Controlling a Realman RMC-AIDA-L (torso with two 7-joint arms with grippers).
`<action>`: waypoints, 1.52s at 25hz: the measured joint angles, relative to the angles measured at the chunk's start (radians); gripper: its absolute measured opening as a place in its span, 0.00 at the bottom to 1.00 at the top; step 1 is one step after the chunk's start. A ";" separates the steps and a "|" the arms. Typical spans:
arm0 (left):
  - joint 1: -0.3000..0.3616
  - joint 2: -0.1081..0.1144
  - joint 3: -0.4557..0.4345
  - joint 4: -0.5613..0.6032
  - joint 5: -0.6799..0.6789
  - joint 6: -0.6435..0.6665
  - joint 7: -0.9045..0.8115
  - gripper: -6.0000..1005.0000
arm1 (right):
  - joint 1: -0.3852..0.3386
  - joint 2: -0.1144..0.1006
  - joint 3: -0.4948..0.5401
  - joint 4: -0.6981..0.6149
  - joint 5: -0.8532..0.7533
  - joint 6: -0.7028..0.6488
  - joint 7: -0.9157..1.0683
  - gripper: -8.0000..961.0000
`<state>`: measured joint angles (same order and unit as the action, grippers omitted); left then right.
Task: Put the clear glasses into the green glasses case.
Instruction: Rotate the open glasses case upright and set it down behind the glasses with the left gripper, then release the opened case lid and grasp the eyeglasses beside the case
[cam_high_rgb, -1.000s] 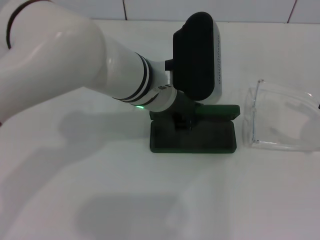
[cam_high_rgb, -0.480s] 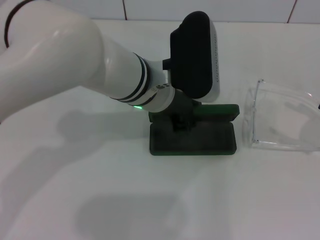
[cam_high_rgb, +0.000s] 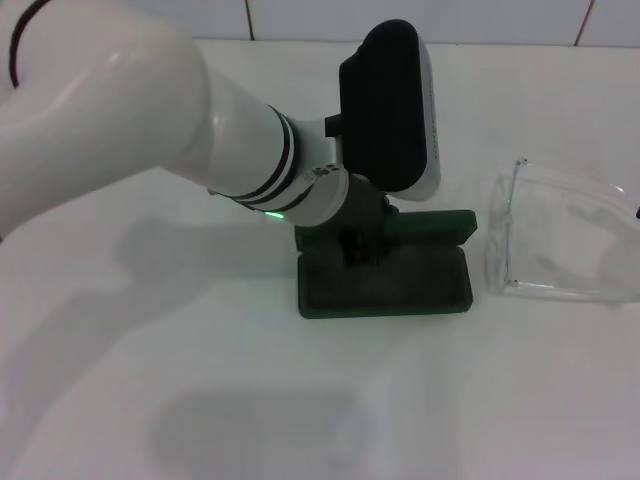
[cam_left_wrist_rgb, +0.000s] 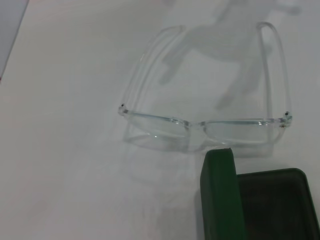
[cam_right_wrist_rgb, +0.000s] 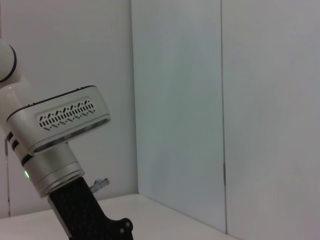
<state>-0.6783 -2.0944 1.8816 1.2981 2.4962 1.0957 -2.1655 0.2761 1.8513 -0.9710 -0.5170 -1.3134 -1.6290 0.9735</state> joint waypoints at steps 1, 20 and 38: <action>-0.001 0.000 -0.001 0.000 0.000 0.000 -0.002 0.27 | 0.000 0.000 0.000 0.000 0.000 0.000 0.000 0.91; 0.010 -0.001 -0.008 0.033 0.011 0.029 -0.012 0.28 | -0.002 0.000 0.000 0.003 -0.001 -0.014 0.001 0.91; 0.032 0.001 -0.009 0.094 0.025 0.065 -0.009 0.28 | -0.005 -0.008 0.037 0.008 -0.005 -0.051 0.028 0.91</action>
<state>-0.6458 -2.0937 1.8727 1.3918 2.5208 1.1609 -2.1749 0.2716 1.8435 -0.9341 -0.5091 -1.3186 -1.6801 1.0019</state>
